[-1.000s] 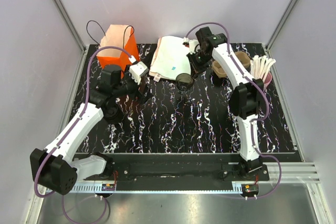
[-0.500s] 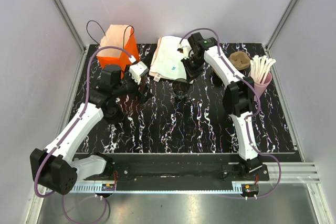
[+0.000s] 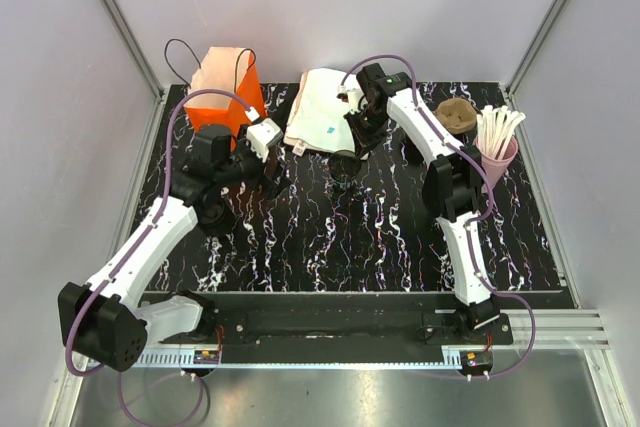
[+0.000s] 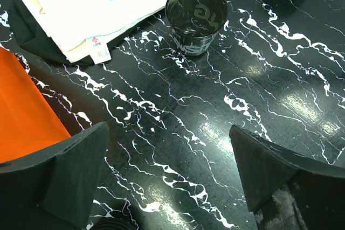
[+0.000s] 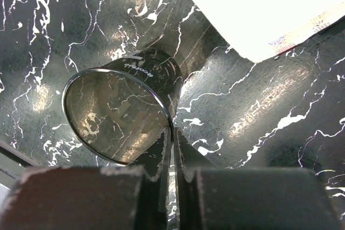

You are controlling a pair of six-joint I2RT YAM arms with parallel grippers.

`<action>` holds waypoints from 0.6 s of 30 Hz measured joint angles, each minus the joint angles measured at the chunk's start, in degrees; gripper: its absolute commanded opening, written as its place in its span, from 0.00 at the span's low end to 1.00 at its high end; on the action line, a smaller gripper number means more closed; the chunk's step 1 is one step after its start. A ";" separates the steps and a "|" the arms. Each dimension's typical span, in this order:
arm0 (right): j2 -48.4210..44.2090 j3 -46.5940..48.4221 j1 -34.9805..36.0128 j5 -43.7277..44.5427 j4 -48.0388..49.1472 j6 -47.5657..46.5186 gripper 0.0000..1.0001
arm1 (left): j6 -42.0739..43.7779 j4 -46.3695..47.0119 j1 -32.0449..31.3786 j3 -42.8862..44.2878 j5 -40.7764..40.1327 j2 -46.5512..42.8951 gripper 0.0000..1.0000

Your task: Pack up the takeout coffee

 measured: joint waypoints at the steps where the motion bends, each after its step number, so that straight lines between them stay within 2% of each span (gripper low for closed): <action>1: 0.02 0.02 0.00 0.11 -0.04 0.02 0.12 | 0.00 0.04 0.00 0.00 0.00 0.00 0.99; 5: 0.11 0.09 0.02 0.31 -0.04 0.09 0.20 | 0.00 0.11 0.00 0.00 0.00 0.00 0.99; 9: 0.11 0.11 0.04 0.35 -0.04 0.09 0.36 | 0.00 0.11 0.00 0.00 0.00 0.00 0.99; 11: 0.11 0.17 0.04 0.39 -0.07 0.04 0.41 | 0.00 0.11 0.00 0.00 0.00 0.00 0.99; 15: 0.11 0.63 0.09 0.39 -0.26 -0.20 0.55 | 0.02 0.11 0.00 0.00 0.00 0.00 0.99; 16: 0.11 0.81 0.09 0.44 -0.31 -0.31 0.63 | 0.02 0.11 0.00 0.00 0.00 0.00 0.99; 18: -0.04 1.11 0.09 0.48 -0.59 -0.55 0.71 | 0.02 0.13 0.04 0.00 0.00 0.00 0.99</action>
